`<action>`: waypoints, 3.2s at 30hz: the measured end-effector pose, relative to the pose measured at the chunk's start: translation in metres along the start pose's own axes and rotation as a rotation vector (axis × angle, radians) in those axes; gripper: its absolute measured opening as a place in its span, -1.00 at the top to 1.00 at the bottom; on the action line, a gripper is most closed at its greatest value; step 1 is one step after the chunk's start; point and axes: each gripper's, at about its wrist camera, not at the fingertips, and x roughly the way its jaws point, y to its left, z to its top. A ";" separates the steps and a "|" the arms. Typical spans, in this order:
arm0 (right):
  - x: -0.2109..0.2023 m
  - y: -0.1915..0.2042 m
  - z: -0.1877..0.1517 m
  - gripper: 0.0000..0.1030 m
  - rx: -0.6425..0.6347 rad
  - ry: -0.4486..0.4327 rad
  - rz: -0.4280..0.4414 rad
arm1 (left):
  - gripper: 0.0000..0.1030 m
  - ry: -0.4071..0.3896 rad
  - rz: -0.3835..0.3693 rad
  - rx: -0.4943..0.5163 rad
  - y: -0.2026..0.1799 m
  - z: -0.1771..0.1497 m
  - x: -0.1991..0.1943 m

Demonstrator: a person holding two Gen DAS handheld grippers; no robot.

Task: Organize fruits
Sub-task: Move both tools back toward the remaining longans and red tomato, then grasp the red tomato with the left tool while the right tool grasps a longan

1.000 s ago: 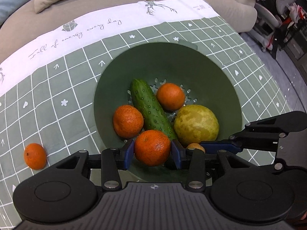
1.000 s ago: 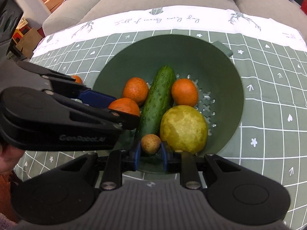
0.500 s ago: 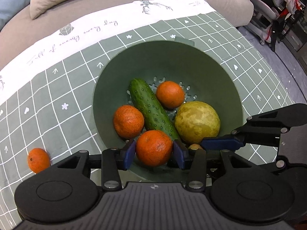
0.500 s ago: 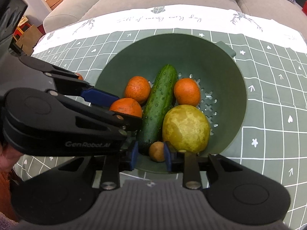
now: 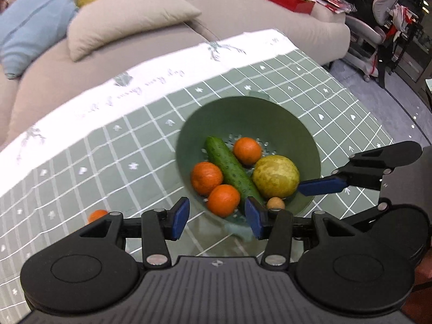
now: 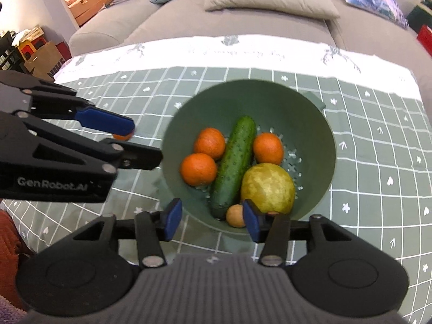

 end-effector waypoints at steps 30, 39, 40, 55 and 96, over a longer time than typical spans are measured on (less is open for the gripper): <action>-0.005 0.131 -0.035 0.15 -0.131 -0.180 0.062 | -0.09 -0.149 0.136 -0.292 0.084 -0.128 -0.066; 0.023 0.139 -0.029 0.28 -0.176 -0.136 0.092 | 0.05 -0.114 0.105 -0.359 0.099 -0.140 -0.044; 0.026 0.139 -0.027 0.28 -0.176 -0.130 0.095 | 0.05 -0.111 0.103 -0.361 0.100 -0.140 -0.041; 0.097 0.145 0.000 0.38 -0.194 -0.037 0.147 | 0.12 -0.028 0.065 -0.447 0.138 -0.138 0.004; 0.133 0.136 0.011 0.58 -0.254 0.011 0.118 | 0.30 0.038 -0.002 -0.449 0.148 -0.119 0.056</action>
